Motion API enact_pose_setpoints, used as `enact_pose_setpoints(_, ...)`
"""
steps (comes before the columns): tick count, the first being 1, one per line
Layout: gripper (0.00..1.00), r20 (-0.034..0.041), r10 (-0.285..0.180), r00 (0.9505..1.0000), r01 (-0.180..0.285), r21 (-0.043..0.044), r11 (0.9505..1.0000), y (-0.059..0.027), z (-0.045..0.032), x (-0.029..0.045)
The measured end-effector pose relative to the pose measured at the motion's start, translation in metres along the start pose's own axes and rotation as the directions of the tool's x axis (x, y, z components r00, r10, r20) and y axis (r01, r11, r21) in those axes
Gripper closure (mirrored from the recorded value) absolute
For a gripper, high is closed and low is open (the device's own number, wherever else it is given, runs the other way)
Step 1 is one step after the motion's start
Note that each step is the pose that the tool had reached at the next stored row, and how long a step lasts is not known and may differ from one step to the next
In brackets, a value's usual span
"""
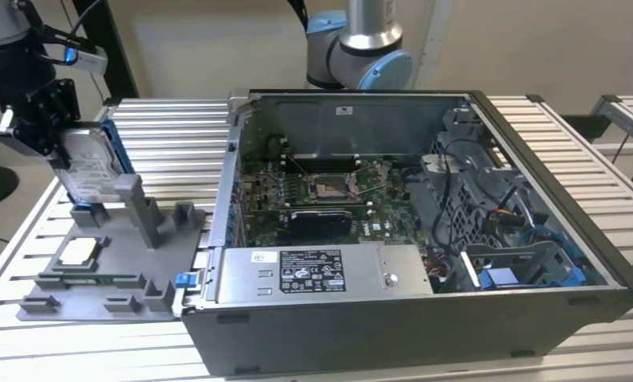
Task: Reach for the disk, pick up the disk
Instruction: 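Pick up the disk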
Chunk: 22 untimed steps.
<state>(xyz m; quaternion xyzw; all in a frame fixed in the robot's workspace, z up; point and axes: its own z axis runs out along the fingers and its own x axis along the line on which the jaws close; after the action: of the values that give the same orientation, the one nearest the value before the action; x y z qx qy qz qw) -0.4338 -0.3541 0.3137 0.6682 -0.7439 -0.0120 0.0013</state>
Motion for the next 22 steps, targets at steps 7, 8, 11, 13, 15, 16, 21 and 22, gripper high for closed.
enact_pose_setpoints(7,1.00,0.0000,0.000,1.0000,0.000,0.0000,1.0000,0.0001,-0.0055,-0.0001)
enact_pose_setpoints(8,1.00,0.0000,0.000,1.0000,0.000,0.0000,1.0000,0.0001,-0.0065,-0.0001)
enact_pose_setpoints(11,1.00,0.0000,0.000,1.0000,0.000,0.0000,1.0000,0.0002,-0.0089,-0.0001)
enact_pose_setpoints(13,1.00,0.0000,0.000,1.0000,0.000,0.0000,1.0000,0.0002,-0.0105,-0.0002)
enact_pose_setpoints(15,1.00,0.0000,0.000,1.0000,0.000,0.0000,1.0000,0.0002,-0.0121,-0.0002)
enact_pose_setpoints(16,1.00,0.0000,0.000,1.0000,0.000,0.0001,1.0000,0.0002,-0.0128,-0.0002)
enact_pose_setpoints(21,1.00,0.0000,0.000,1.0000,0.000,0.0001,1.0000,0.0003,-0.0165,-0.0002)
enact_pose_setpoints(22,1.00,0.0000,0.000,1.0000,0.000,0.0000,1.0000,0.0003,-0.0173,-0.0003)
